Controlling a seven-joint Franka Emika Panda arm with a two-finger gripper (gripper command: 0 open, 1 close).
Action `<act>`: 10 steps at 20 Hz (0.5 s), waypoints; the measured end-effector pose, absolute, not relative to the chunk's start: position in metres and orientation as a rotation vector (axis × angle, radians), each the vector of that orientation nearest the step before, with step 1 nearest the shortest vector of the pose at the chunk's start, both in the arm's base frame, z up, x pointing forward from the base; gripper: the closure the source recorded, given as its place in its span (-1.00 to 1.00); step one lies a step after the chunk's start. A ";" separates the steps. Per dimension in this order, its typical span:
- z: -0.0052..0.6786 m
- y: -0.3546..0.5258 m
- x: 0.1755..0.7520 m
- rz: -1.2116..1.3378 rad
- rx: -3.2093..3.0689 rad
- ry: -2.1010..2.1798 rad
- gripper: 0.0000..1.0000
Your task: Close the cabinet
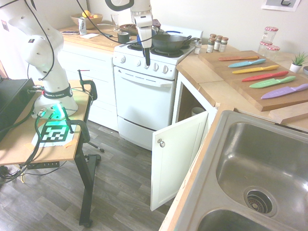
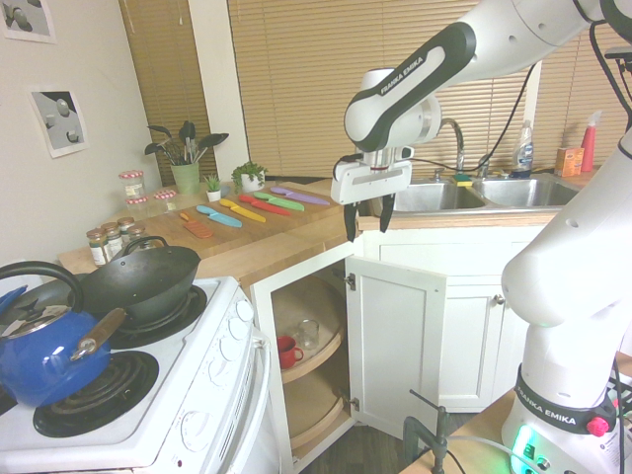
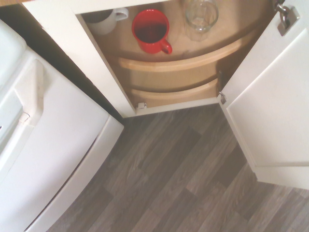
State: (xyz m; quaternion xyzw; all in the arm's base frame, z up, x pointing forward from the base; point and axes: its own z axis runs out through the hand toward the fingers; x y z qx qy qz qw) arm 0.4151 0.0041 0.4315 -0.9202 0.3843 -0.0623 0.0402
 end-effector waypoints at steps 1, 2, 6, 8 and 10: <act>0.431 0.004 0.415 -0.189 -2.819 1.178 -1.00; 0.431 0.003 0.415 -0.190 -2.818 1.179 -1.00; 0.425 -0.008 0.418 -0.192 -2.797 1.204 -1.00; 0.415 -0.017 0.422 -0.187 -2.790 1.219 -1.00; 0.401 -0.031 0.427 -0.179 -2.791 1.223 -1.00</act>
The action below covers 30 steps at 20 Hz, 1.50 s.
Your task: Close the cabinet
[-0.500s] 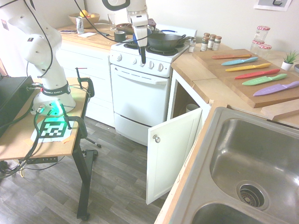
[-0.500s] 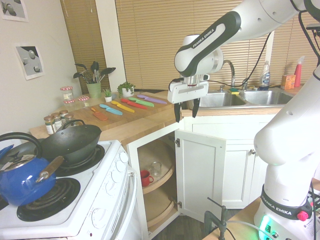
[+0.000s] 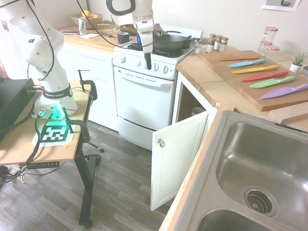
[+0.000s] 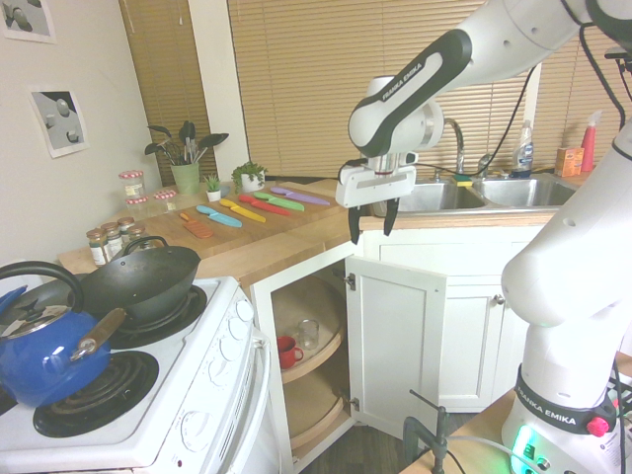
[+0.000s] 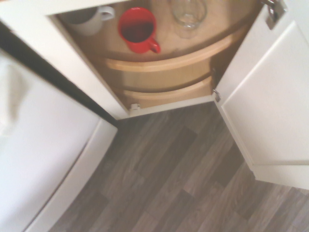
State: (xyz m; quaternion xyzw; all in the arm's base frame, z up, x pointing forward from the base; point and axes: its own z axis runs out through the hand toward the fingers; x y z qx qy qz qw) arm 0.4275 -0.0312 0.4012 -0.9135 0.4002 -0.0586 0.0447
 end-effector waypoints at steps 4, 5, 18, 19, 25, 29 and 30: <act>0.367 -0.063 0.439 -0.178 -2.820 1.188 -1.00; 0.358 -0.069 0.443 -0.174 -2.826 1.182 -1.00; 0.311 -0.158 0.505 -0.140 -2.765 1.185 -1.00; 0.308 -0.167 0.507 -0.140 -2.761 1.182 -1.00; 0.289 -0.224 0.507 -0.136 -2.722 1.167 -1.00; 0.267 -0.257 0.509 -0.121 -2.715 1.162 -1.00; 0.262 -0.263 0.509 -0.117 -2.716 1.162 -1.00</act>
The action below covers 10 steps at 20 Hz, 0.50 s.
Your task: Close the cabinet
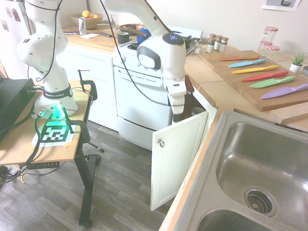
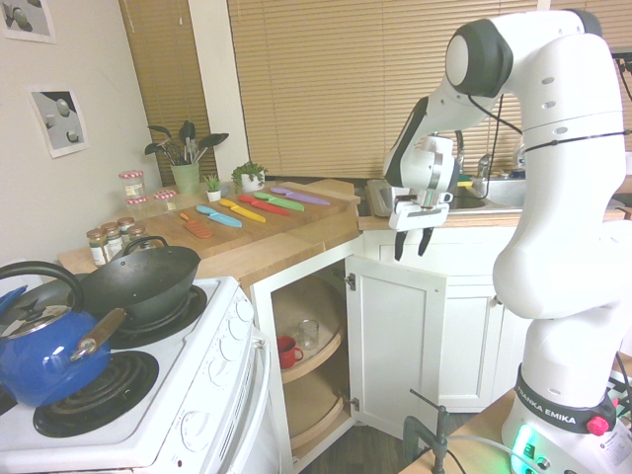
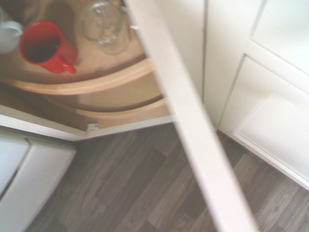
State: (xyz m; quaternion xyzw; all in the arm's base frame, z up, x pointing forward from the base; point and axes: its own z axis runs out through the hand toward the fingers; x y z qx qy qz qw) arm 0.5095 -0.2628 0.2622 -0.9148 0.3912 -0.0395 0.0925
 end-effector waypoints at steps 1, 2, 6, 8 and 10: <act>0.258 -0.269 0.511 -0.118 -2.717 1.160 -1.00; 0.255 -0.275 0.512 -0.121 -2.718 1.155 -1.00; 0.250 -0.295 0.515 -0.134 -2.711 1.141 -1.00; 0.248 -0.301 0.515 -0.143 -2.708 1.133 -1.00; 0.240 -0.307 0.516 -0.141 -2.706 1.118 -1.00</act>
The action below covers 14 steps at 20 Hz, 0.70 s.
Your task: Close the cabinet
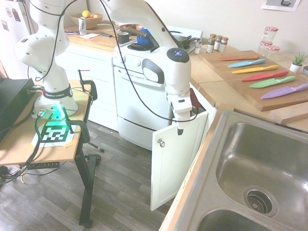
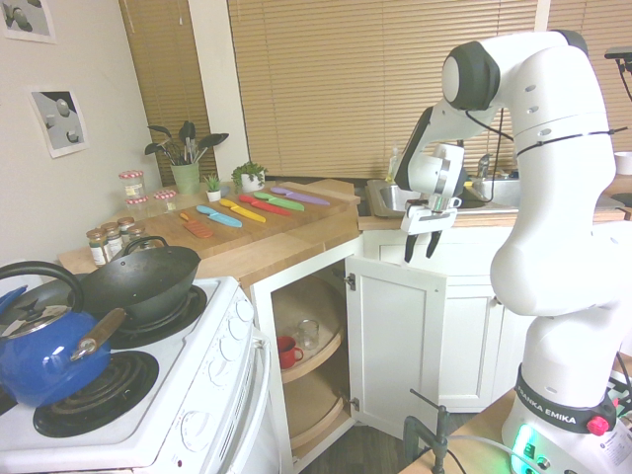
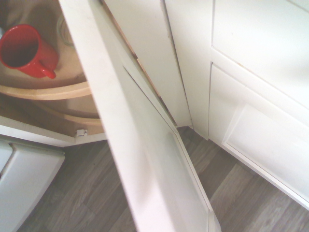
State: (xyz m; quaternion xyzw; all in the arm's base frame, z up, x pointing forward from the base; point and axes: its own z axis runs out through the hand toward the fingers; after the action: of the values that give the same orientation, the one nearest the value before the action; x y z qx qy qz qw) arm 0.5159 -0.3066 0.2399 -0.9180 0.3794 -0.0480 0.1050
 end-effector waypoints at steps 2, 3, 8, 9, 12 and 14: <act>0.231 -0.314 0.517 -0.147 -2.700 1.101 -1.00; 0.227 -0.319 0.518 -0.151 -2.698 1.095 -1.00; 0.220 -0.342 0.518 -0.169 -2.677 1.086 -1.00; 0.219 -0.344 0.519 -0.168 -2.673 1.084 -1.00; 0.209 -0.348 0.521 -0.157 -2.669 1.082 -1.00; 0.197 -0.347 0.525 -0.140 -2.667 1.077 -1.00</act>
State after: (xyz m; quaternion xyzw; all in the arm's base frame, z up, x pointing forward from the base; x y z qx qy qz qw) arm 0.5248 -0.3470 0.1971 -0.9182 0.3709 -0.0483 0.1308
